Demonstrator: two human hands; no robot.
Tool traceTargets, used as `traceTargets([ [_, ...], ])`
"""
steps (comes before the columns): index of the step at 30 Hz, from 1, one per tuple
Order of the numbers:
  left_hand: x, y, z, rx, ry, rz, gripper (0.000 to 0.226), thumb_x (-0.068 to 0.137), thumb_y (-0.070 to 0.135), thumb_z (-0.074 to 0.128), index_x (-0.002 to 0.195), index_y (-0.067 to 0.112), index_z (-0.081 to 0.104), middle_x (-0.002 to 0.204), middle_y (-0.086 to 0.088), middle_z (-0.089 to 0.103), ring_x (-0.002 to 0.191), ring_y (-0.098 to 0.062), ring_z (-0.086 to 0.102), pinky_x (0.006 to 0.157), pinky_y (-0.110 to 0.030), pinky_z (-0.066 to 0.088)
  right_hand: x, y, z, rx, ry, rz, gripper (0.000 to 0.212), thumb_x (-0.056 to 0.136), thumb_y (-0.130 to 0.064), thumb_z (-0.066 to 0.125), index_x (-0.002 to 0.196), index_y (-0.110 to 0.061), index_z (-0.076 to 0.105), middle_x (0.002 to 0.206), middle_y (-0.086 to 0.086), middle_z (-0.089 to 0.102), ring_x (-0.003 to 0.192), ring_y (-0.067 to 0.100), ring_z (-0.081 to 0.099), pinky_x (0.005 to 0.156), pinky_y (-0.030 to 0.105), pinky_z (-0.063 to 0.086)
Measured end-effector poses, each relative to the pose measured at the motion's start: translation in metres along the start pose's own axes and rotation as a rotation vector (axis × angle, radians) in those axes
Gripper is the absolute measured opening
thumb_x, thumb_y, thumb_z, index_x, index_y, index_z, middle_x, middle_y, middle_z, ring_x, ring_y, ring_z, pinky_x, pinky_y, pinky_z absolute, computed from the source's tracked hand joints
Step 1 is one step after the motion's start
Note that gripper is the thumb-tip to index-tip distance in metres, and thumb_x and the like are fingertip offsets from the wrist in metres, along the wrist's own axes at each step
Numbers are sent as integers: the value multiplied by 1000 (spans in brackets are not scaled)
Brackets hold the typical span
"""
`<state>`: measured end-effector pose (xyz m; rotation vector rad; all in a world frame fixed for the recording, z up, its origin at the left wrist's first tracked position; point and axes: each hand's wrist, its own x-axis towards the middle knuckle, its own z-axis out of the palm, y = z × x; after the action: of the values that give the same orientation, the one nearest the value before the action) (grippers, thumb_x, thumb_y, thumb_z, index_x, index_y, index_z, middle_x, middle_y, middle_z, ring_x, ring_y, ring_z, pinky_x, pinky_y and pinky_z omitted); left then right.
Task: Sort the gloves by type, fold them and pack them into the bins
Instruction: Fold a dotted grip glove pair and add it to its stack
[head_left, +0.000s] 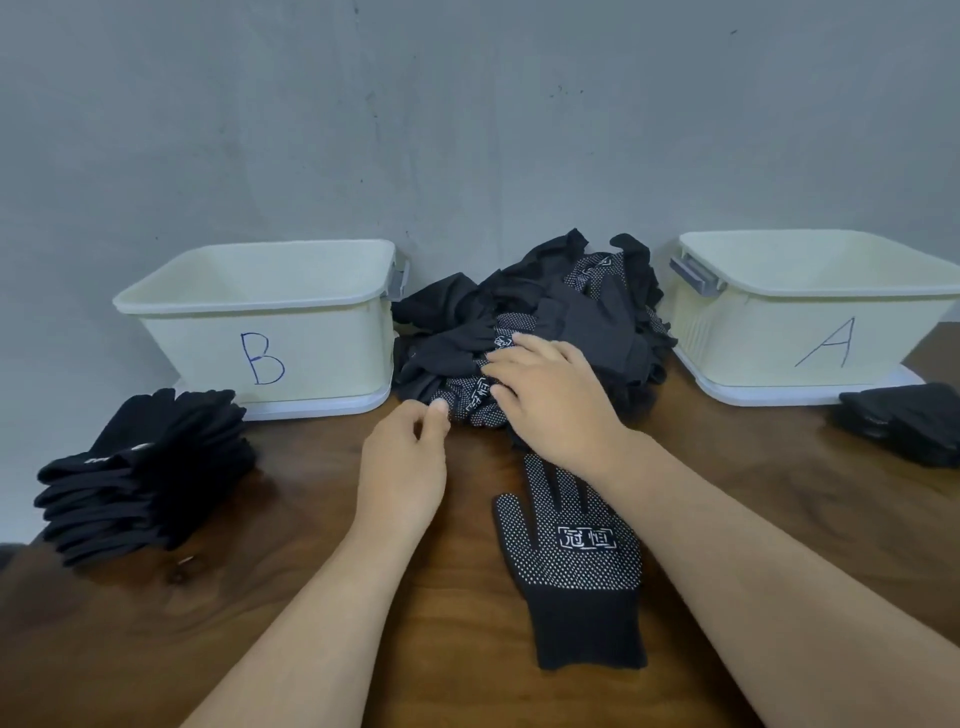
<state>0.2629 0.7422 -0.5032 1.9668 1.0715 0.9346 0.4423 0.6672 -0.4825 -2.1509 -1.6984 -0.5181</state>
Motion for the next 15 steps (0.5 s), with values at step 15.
traceTargets([
  [15,5,-12,11,-190,-46,-63,61,109,16,43,161,46,34,157,18,47,145,-2,43,119,-26,30,42,-7,-20,556,148,183,4,101,-33,68,101,-30,71,98,-19,66,103,7,57,90,21,44],
])
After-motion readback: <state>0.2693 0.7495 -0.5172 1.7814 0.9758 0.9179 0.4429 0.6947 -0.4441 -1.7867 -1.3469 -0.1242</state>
